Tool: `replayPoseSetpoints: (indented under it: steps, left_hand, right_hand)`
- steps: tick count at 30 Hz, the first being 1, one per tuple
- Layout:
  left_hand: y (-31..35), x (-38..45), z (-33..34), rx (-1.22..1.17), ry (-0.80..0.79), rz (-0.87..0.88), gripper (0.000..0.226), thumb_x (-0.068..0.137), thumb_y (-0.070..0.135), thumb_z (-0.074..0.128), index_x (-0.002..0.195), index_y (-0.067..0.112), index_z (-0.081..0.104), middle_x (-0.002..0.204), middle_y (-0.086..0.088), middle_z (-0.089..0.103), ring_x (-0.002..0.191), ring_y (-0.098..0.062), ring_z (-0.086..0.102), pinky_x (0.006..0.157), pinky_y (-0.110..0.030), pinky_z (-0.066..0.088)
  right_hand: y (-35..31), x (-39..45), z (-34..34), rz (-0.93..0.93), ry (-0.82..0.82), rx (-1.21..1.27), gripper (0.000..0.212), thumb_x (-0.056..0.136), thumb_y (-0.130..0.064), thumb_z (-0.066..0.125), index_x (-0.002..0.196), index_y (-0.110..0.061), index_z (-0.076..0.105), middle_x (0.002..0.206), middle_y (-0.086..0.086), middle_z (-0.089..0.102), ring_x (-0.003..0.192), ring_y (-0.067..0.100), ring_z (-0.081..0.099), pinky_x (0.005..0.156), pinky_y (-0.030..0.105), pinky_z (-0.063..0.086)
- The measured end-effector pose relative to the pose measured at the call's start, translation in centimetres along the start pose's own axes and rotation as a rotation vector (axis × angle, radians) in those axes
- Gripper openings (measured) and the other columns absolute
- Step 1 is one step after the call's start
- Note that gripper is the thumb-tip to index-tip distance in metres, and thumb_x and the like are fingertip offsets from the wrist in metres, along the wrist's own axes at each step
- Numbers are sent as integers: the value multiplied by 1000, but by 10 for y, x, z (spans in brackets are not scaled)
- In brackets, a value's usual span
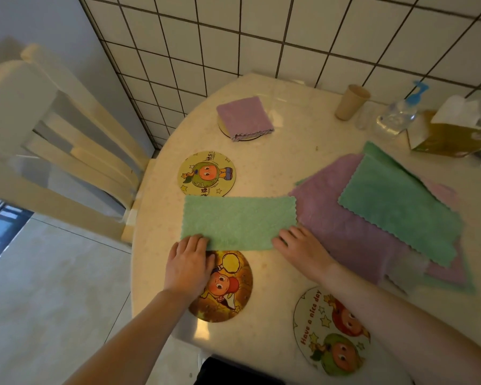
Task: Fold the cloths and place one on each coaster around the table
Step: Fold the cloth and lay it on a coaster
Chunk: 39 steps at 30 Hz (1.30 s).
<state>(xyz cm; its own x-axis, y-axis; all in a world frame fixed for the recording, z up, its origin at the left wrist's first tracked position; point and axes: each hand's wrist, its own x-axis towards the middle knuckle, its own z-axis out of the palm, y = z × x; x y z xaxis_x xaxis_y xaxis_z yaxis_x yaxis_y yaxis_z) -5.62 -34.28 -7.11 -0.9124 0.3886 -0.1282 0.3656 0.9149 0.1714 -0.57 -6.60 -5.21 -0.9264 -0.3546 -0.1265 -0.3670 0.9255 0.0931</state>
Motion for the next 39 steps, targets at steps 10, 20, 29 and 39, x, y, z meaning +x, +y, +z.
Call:
replayPoseSetpoints:
  steps: [10, 20, 29, 39]
  left_hand:
    - [54, -41, 17, -65, 50, 563, 53, 78, 41, 58, 126, 19, 60, 126, 1, 63, 119, -23, 58, 103, -36, 41]
    - [-1, -78, 26, -30, 35, 897, 40, 75, 38, 69, 112, 22, 70, 120, 5, 67, 116, -17, 61, 94, -34, 51]
    - [0, -71, -3, -592, -317, 355, 36, 97, 40, 43, 121, 23, 65, 115, 8, 68, 104, -5, 62, 92, -21, 45]
    - [10, -36, -10, -1127, -228, -480, 20, 92, 27, 61, 75, 18, 64, 65, 1, 64, 61, -16, 62, 54, -35, 48]
  right_hand:
    - [-100, -71, -30, 20, 331, 223, 29, 80, -6, 47, 108, -12, 51, 79, 2, 61, 67, 19, 60, 56, 29, 53]
    - [-94, -93, -3, -79, 81, 178, 66, 64, -1, 76, 125, -10, 54, 125, 6, 59, 113, 20, 56, 92, 31, 50]
    - [-71, -72, 3, -187, -126, 308, 53, 81, -14, 65, 131, -19, 49, 130, -3, 56, 115, 12, 55, 95, 27, 48]
    - [-55, -3, -3, 546, -112, 1091, 25, 90, -32, 60, 82, -8, 61, 77, 6, 65, 67, 19, 60, 62, 31, 48]
